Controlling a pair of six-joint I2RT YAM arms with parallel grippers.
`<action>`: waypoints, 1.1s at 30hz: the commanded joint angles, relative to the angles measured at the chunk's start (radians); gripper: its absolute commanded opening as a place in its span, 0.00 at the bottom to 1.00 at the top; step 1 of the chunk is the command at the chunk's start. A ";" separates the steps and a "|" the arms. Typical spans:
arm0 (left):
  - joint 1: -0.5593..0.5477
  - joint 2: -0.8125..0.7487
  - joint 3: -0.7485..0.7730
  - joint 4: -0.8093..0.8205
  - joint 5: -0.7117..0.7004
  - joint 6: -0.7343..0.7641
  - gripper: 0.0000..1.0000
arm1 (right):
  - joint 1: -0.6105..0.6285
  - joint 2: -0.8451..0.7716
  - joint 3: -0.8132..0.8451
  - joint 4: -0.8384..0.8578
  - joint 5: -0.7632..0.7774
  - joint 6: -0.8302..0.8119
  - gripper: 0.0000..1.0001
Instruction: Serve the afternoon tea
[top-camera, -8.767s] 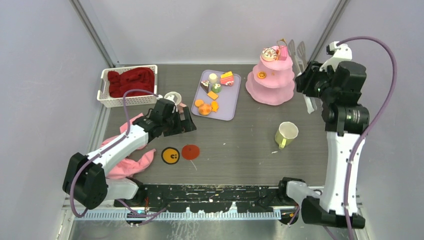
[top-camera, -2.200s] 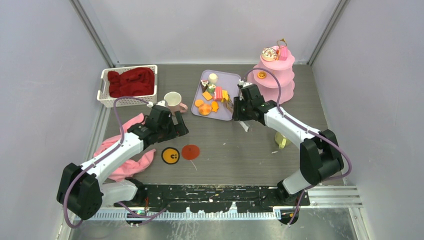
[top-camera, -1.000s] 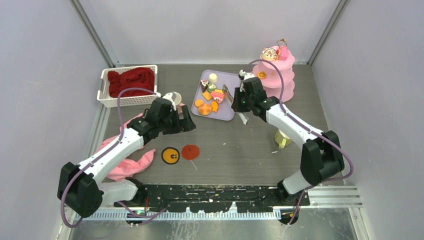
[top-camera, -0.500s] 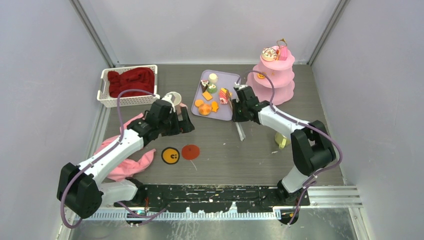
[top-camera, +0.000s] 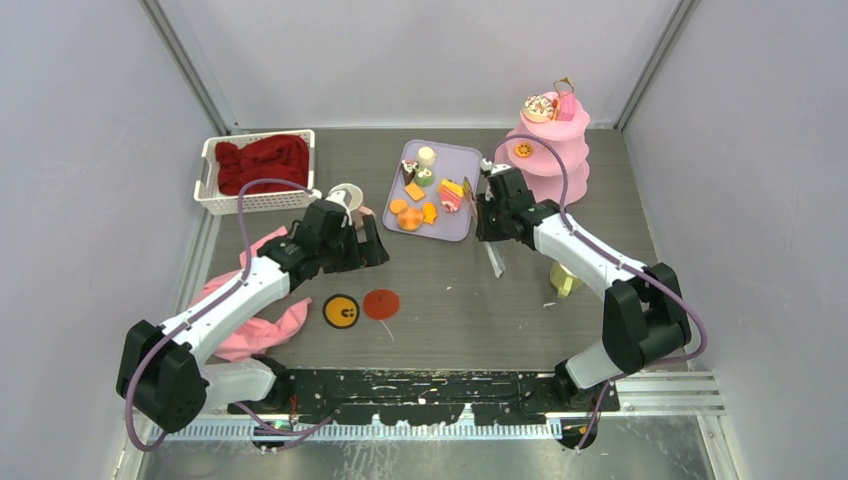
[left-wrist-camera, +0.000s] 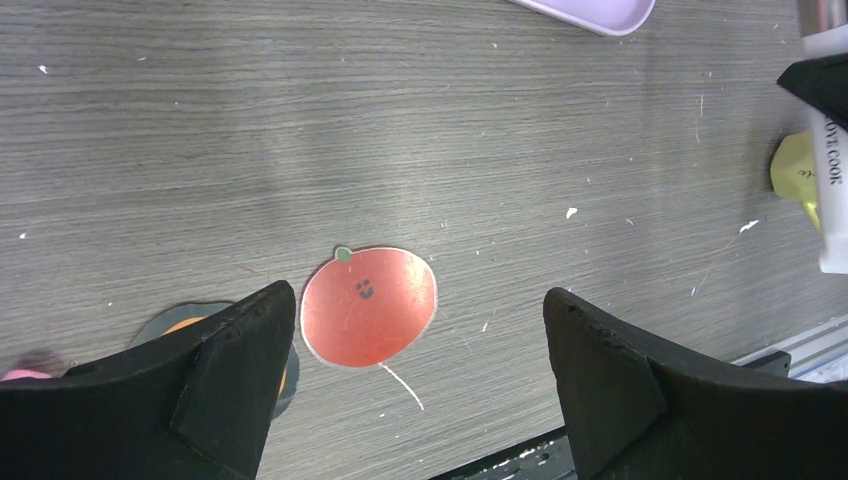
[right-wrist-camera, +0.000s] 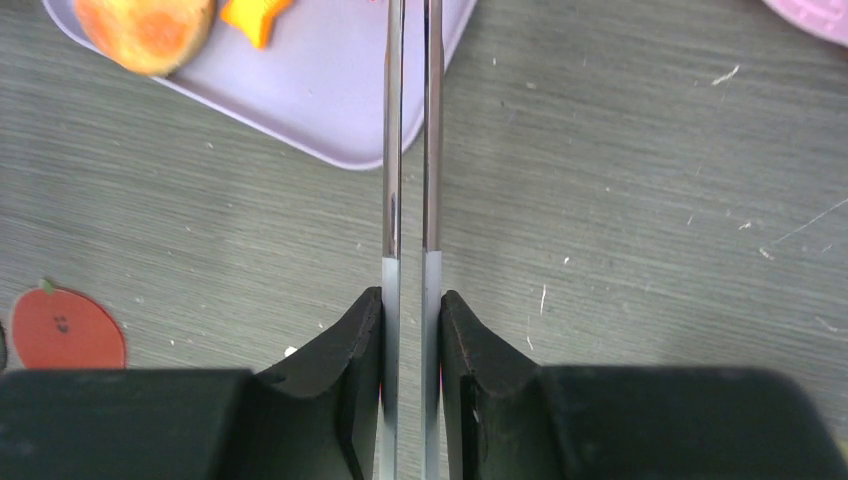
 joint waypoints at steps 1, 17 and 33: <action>-0.002 -0.018 -0.002 0.019 -0.013 -0.008 0.94 | 0.004 -0.034 0.085 0.047 -0.007 -0.020 0.08; -0.002 -0.006 -0.007 0.028 -0.012 -0.008 0.93 | 0.031 0.004 0.112 0.031 -0.074 -0.008 0.19; -0.001 -0.001 -0.018 0.035 -0.012 -0.009 0.94 | 0.172 0.084 0.198 -0.022 0.163 -0.013 0.25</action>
